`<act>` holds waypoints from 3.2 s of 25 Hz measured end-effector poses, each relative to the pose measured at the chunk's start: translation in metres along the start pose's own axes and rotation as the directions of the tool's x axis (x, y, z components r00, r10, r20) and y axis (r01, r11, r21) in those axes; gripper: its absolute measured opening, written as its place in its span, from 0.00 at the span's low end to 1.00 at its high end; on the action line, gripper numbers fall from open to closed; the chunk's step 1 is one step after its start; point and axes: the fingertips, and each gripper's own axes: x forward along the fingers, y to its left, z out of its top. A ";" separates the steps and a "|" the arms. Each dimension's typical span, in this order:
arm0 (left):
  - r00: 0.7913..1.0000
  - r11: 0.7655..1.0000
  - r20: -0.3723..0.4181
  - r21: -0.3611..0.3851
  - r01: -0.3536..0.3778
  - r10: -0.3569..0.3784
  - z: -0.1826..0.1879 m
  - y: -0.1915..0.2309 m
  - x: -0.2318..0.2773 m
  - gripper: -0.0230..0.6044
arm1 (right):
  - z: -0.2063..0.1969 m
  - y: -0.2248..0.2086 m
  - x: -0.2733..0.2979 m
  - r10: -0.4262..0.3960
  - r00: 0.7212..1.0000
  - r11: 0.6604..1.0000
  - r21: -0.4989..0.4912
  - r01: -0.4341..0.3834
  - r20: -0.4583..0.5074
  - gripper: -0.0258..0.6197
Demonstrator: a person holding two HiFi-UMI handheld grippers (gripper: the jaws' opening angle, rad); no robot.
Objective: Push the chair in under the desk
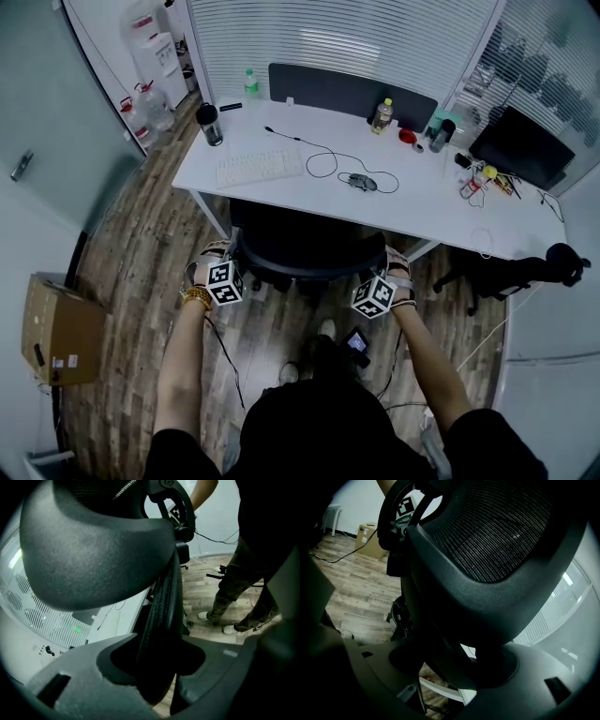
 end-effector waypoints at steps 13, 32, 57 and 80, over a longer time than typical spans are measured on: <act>1.000 1.000 0.019 0.017 -0.013 0.012 0.016 0.042 0.036 0.34 | -0.014 -0.030 0.033 0.004 1.000 1.000 0.015 -0.003 -0.022 0.52; 0.997 0.995 0.071 0.098 0.023 -0.030 0.056 0.085 0.081 0.33 | -0.050 -0.064 0.047 -0.026 0.995 0.997 0.070 0.033 -0.097 0.51; 0.989 0.973 0.093 0.212 0.092 -0.114 0.125 0.118 0.144 0.30 | -0.119 -0.103 0.060 0.013 0.976 0.993 0.118 0.013 -0.218 0.50; 0.798 0.876 0.527 -0.482 -0.002 0.292 0.224 0.046 -0.027 0.28 | -0.001 -0.039 -0.076 -0.186 0.972 0.794 0.605 0.063 0.143 0.24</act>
